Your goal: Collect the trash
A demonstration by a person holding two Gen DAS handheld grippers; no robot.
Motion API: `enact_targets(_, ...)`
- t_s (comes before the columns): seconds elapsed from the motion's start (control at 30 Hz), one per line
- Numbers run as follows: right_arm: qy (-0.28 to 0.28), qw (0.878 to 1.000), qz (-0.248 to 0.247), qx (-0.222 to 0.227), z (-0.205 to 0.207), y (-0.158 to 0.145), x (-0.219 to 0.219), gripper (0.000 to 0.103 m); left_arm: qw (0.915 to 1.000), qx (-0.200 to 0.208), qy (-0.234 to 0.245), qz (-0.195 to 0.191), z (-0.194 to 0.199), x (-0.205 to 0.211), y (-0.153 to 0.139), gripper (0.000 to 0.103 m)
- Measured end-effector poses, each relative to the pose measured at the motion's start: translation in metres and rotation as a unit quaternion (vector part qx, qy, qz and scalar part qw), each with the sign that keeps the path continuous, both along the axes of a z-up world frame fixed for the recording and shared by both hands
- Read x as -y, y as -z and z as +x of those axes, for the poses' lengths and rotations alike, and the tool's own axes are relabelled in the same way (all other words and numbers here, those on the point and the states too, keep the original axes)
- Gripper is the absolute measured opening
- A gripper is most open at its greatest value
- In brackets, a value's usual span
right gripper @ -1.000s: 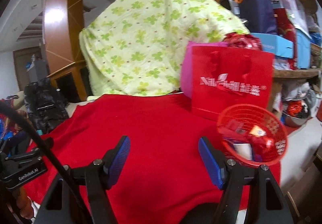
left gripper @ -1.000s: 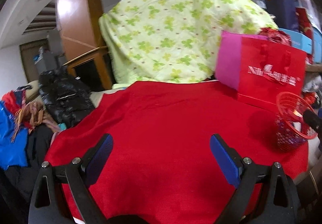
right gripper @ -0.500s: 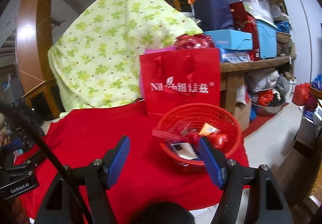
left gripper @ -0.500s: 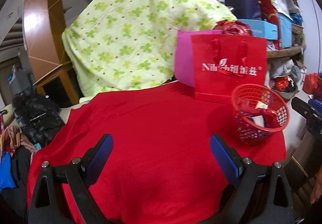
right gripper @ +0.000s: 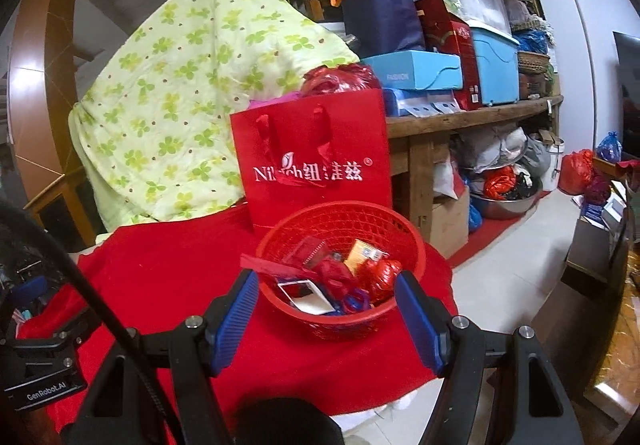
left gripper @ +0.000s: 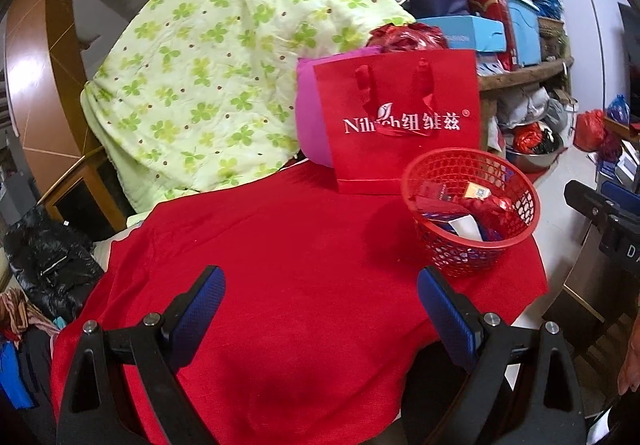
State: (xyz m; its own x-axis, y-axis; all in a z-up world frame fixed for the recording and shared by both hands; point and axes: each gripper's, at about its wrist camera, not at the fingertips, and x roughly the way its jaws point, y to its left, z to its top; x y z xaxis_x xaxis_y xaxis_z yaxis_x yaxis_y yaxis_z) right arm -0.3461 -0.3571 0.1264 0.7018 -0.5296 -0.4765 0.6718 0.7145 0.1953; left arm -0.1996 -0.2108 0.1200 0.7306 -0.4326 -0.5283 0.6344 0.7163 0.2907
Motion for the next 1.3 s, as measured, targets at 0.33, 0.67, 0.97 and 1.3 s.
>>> enact_targets(0.33,0.014,1.000,0.012,-0.002,-0.016,0.009,0.010,0.074,0.9996,-0.006,0.021,0.019,-0.012,0.017,0.008,0.097)
enact_targets(0.67,0.017,1.000,0.022,-0.007,-0.019,0.016,0.014,0.074,0.9990,-0.011,0.032,0.031,-0.017,0.024,0.016,0.097)
enact_targets(0.97,0.012,1.000,0.022,-0.011,-0.017,0.019,0.011,0.074,0.9986,-0.020,0.034,0.035,-0.018,0.024,0.021,0.097)
enact_targets(1.3,0.008,1.000,0.021,-0.015,-0.015,0.021,0.008,0.074,0.9984,-0.025,0.036,0.037,-0.019,0.027,0.024,0.097)
